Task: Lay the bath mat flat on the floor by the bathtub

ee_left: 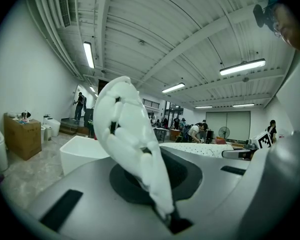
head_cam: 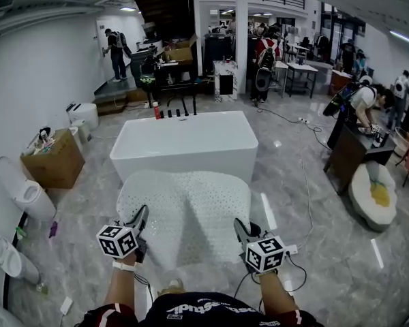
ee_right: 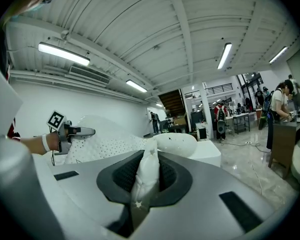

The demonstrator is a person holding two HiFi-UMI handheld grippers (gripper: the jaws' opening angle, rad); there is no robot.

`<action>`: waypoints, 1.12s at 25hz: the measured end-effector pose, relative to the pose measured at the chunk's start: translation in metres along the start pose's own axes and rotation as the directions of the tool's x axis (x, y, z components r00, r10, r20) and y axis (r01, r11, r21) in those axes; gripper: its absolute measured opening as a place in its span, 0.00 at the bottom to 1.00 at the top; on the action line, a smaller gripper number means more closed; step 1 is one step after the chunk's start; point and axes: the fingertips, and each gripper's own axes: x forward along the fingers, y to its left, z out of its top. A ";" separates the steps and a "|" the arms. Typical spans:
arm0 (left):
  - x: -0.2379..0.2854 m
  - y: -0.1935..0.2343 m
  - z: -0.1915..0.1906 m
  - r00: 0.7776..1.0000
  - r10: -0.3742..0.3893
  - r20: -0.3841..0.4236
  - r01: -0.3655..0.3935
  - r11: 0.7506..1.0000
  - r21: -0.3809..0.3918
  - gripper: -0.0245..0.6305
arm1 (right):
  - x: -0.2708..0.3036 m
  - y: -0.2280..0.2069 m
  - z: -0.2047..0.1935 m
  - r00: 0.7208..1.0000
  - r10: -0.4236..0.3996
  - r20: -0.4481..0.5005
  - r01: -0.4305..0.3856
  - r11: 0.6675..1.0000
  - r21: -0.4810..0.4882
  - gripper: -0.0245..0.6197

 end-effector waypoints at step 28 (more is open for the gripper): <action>0.026 0.025 -0.014 1.000 0.006 0.007 -0.006 0.999 -0.046 0.07 | 0.028 -0.032 0.004 0.998 -0.068 -0.013 0.068 0.998 0.003 0.11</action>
